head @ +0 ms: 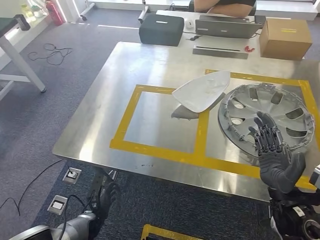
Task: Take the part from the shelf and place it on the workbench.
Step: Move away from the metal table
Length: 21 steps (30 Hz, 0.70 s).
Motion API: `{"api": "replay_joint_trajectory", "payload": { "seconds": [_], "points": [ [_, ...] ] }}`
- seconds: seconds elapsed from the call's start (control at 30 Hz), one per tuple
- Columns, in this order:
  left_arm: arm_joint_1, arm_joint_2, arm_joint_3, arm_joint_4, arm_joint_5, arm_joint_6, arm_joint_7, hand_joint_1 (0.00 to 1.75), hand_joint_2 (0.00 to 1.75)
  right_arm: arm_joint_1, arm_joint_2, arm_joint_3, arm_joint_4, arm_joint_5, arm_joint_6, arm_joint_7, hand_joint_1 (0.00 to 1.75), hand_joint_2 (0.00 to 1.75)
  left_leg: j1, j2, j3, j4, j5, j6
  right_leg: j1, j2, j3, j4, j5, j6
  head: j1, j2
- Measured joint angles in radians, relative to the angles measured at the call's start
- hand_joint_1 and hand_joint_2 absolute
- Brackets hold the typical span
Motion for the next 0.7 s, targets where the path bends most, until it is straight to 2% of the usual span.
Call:
{"api": "replay_joint_trajectory", "payload": {
  "seconds": [0.03, 0.07, 0.13, 0.17, 0.2, 0.27, 0.3, 0.33, 0.37, 0.43, 0.47, 0.5, 0.53, 0.57, 0.6, 0.63, 0.67, 0.7],
  "points": [
    [0.0, 0.0, 0.0, 0.0, -0.001, 0.0, 0.0, 0.0, 0.0, 0.001, 0.0, 0.0, 0.0, -0.001, 0.005, -0.001, 0.0, 0.0, 0.0, 0.0, 0.009, -0.013, 0.018, 0.002, 0.002, 0.0, -0.005, 0.001, 0.004, -0.001, -0.001, 0.0],
    [0.0, 0.0, 0.0, 0.0, -0.002, 0.0, 0.0, 0.0, 0.0, 0.002, 0.0, -0.001, 0.0, -0.002, 0.009, -0.001, 0.0, 0.0, -0.001, 0.0, 0.037, -0.065, 0.05, 0.006, 0.004, 0.0, -0.009, 0.002, 0.007, 0.0, -0.003, 0.0],
    [-0.004, -0.001, 0.0, 0.0, -0.004, 0.0, 0.0, 0.0, 0.0, 0.003, 0.0, -0.003, 0.0, -0.003, 0.015, -0.003, 0.0, 0.0, -0.005, 0.0, 0.119, -0.216, 0.112, 0.017, 0.006, 0.001, -0.015, 0.003, 0.015, 0.004, -0.004, 0.0],
    [-0.006, -0.001, 0.0, 0.0, -0.005, 0.0, 0.0, 0.0, 0.0, 0.003, 0.001, -0.005, 0.0, -0.003, 0.017, -0.003, 0.0, 0.0, -0.008, 0.0, 0.145, -0.268, 0.13, 0.021, 0.006, 0.001, -0.018, 0.002, 0.019, 0.008, -0.004, 0.0],
    [-0.009, -0.001, 0.0, 0.0, -0.006, 0.0, 0.0, 0.0, 0.0, 0.003, 0.001, -0.007, 0.0, -0.003, 0.019, -0.003, 0.0, 0.0, -0.012, -0.001, 0.157, -0.298, 0.138, 0.024, 0.006, 0.0, -0.02, 0.001, 0.024, 0.014, -0.004, 0.0],
    [-0.01, -0.001, 0.0, 0.0, -0.008, -0.001, 0.001, 0.0, 0.0, 0.003, 0.001, -0.01, 0.0, -0.003, 0.021, -0.003, 0.0, 0.0, -0.016, -0.001, 0.151, -0.308, 0.149, 0.031, 0.004, 0.0, -0.024, -0.003, 0.037, 0.026, -0.002, 0.0],
    [-0.011, -0.001, 0.0, 0.0, -0.009, -0.001, 0.001, 0.0, 0.0, 0.004, 0.001, -0.012, 0.0, -0.003, 0.022, -0.003, 0.0, 0.0, -0.014, 0.0, 0.147, -0.314, 0.156, 0.036, 0.003, 0.001, -0.029, 0.0, 0.033, 0.032, -0.002, 0.0],
    [-0.012, -0.002, 0.0, 0.0, -0.009, -0.001, 0.002, 0.0, 0.0, 0.005, 0.001, -0.013, 0.0, -0.003, 0.022, -0.003, 0.0, 0.0, -0.012, 0.001, 0.14, -0.317, 0.165, 0.043, 0.003, 0.001, -0.038, 0.015, 0.015, 0.036, 0.0, 0.0],
    [-0.013, -0.002, 0.0, 0.0, -0.009, -0.001, 0.002, 0.0, 0.0, 0.006, 0.001, -0.015, 0.0, -0.003, 0.022, -0.003, 0.0, 0.0, -0.009, 0.003, 0.133, -0.32, 0.174, 0.049, 0.002, 0.001, -0.053, 0.051, -0.022, 0.039, 0.003, 0.0],
    [-0.014, -0.003, 0.0, 0.0, -0.009, -0.002, 0.002, 0.0, 0.0, 0.007, 0.001, -0.017, 0.0, -0.003, 0.022, -0.003, 0.0, 0.0, -0.008, 0.005, 0.114, -0.32, 0.19, 0.056, 0.0, 0.0, -0.092, 0.18, -0.121, 0.043, 0.01, 0.0],
    [-0.013, -0.003, 0.0, 0.0, -0.009, -0.002, 0.003, 0.0, 0.0, 0.008, 0.001, -0.017, 0.0, -0.003, 0.022, -0.003, 0.0, 0.0, -0.009, 0.005, 0.104, -0.32, 0.197, 0.057, 0.0, 0.0, -0.106, 0.248, -0.156, 0.046, 0.013, 0.0],
    [-0.013, -0.003, 0.0, 0.0, -0.01, -0.002, 0.003, 0.0, 0.0, 0.009, 0.001, -0.018, 0.0, -0.003, 0.022, -0.003, 0.0, 0.0, -0.009, 0.005, 0.094, -0.319, 0.205, 0.056, 0.0, 0.0, -0.108, 0.292, -0.17, 0.048, 0.014, 0.0],
    [-0.012, -0.003, 0.0, 0.0, -0.01, -0.002, 0.003, 0.0, 0.0, 0.01, 0.001, -0.018, 0.0, -0.003, 0.022, -0.003, 0.0, 0.0, -0.009, 0.005, 0.084, -0.318, 0.212, 0.054, 0.0, 0.0, -0.093, 0.301, -0.163, 0.049, 0.015, 0.0],
    [-0.012, -0.003, 0.0, 0.0, -0.01, -0.002, 0.004, 0.0, 0.0, 0.011, 0.001, -0.019, 0.0, -0.003, 0.022, -0.003, 0.0, 0.0, -0.009, 0.005, 0.075, -0.316, 0.218, 0.052, -0.001, -0.001, -0.059, 0.267, -0.139, 0.048, 0.015, 0.0],
    [-0.012, -0.004, 0.0, 0.0, -0.01, -0.002, 0.004, 0.0, 0.0, 0.012, 0.001, -0.019, 0.0, -0.003, 0.022, -0.003, 0.0, 0.0, -0.009, 0.004, 0.067, -0.313, 0.223, 0.049, -0.001, -0.001, -0.009, 0.201, -0.11, 0.047, 0.015, 0.0],
    [-0.012, -0.004, 0.0, 0.0, -0.011, -0.002, 0.004, 0.0, 0.0, 0.012, 0.002, -0.02, 0.0, -0.003, 0.022, -0.003, 0.0, 0.0, -0.01, 0.004, 0.059, -0.31, 0.228, 0.045, 0.0, 0.0, 0.044, 0.122, -0.093, 0.045, 0.016, 0.0],
    [-0.012, -0.004, 0.0, 0.0, -0.011, -0.003, 0.005, 0.0, 0.0, 0.012, 0.002, -0.022, 0.0, -0.003, 0.022, -0.003, 0.0, 0.0, -0.012, 0.004, 0.053, -0.306, 0.233, 0.04, 0.001, 0.001, 0.09, 0.051, -0.085, 0.042, 0.016, 0.0],
    [-0.013, -0.003, 0.0, 0.0, -0.011, -0.004, 0.005, 0.0, 0.0, 0.013, 0.002, -0.023, 0.0, -0.003, 0.022, -0.003, 0.0, 0.0, -0.013, 0.004, 0.048, -0.304, 0.24, 0.035, 0.002, 0.002, 0.119, 0.003, -0.085, 0.04, 0.015, 0.0]
  ]
}}
